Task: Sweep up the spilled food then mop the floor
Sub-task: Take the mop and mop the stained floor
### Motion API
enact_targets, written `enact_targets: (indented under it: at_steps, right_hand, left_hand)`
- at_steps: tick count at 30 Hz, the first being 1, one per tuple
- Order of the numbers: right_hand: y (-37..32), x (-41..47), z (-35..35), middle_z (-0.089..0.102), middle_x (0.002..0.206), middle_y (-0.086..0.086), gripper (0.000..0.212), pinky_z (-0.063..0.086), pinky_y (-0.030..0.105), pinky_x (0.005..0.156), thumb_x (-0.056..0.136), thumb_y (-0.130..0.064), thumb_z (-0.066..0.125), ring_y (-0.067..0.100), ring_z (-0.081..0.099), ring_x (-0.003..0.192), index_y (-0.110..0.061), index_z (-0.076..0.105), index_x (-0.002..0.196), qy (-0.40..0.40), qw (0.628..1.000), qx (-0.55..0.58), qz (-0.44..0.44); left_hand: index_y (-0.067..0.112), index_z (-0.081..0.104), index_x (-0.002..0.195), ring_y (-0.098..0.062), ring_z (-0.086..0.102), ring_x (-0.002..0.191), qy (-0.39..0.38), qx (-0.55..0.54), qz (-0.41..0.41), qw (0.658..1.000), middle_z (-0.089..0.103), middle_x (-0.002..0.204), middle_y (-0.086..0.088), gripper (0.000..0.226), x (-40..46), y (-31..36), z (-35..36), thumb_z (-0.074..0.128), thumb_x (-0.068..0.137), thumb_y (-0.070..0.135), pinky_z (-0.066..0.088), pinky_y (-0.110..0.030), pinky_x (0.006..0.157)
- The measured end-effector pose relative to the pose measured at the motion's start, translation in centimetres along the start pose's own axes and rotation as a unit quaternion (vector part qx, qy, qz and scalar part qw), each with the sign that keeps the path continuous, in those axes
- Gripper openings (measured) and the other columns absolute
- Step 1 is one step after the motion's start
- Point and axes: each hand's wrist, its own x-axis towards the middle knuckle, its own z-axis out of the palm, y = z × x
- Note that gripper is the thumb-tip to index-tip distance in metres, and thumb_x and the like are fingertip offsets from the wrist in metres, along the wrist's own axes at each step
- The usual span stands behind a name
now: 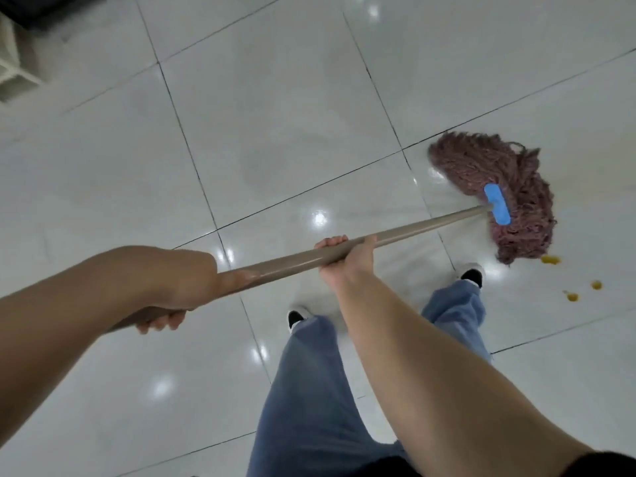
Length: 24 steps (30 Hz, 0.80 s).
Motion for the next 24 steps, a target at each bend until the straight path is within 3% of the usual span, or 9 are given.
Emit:
enact_targets:
  at_steps: [7, 10, 14, 19, 24]
  right_hand:
    - [-25.3, -0.2, 0.7, 0.044, 0.038, 0.002, 0.049, 0.045, 0.018, 0.043, 0.093, -0.054, 0.041, 0.016, 0.042, 0.033, -0.010, 0.043, 0.072, -0.009, 0.997, 0.044, -0.060]
    - [-36.2, -0.8, 0.4, 0.047, 0.054, 0.005, 0.042, 0.043, 0.021, 0.044, 0.098, -0.043, 0.041, 0.017, 0.045, 0.044, -0.007, 0.044, 0.076, 0.005, 0.991, 0.074, -0.113]
    - [-48.4, -1.6, -0.3, 0.052, 0.075, 0.013, 0.035, 0.050, 0.030, 0.052, 0.096, -0.038, 0.048, 0.022, 0.054, 0.060, -0.005, 0.043, 0.084, 0.004, 0.987, 0.065, -0.148]
    - [-58.9, -2.2, -2.9, 0.048, 0.067, 0.009, 0.029, 0.045, 0.015, 0.036, 0.096, -0.034, 0.050, 0.016, 0.048, 0.050, -0.009, 0.044, 0.082, 0.090, 0.963, 0.087, -0.237]
    - [-61.6, -1.0, -7.4, 0.046, 0.063, 0.007, 0.029, 0.043, 0.014, 0.035, 0.096, -0.033, 0.049, 0.014, 0.047, 0.037, -0.009, 0.045, 0.082, 0.136, 0.958, 0.053, -0.249]
  left_hand:
    - [0.005, 0.040, 0.072, -0.017, 0.046, 0.026, 0.011, 0.028, 0.046, 0.998, 0.053, 0.033, -0.004, 0.075, 0.1, 23.7, -6.3, 0.022, 0.080, 0.077, 0.043, -0.021, 0.039]
    - [0.004, 0.043, 0.071, -0.018, 0.043, 0.025, 0.017, 0.019, 0.080, 0.996, 0.052, 0.032, -0.004, 0.076, 0.1, 35.1, -8.9, 0.026, 0.079, 0.078, 0.042, -0.018, 0.039]
    - [0.006, 0.046, 0.068, -0.016, 0.040, 0.024, 0.034, -0.018, 0.149, 0.988, 0.048, 0.030, -0.001, 0.070, 0.7, 49.6, -10.8, 0.033, 0.082, 0.074, 0.039, -0.016, 0.040]
    - [0.008, 0.048, 0.072, -0.013, 0.038, 0.021, 0.004, -0.085, 0.220, 0.972, 0.045, 0.028, 0.000, 0.075, 0.2, 63.7, -8.7, 0.034, 0.074, 0.081, 0.040, -0.016, 0.036]
    - [0.008, 0.049, 0.067, -0.012, 0.036, 0.021, -0.030, -0.139, 0.206, 0.968, 0.044, 0.029, -0.001, 0.080, 0.9, 66.7, -4.0, 0.033, 0.068, 0.086, 0.040, -0.015, 0.037]
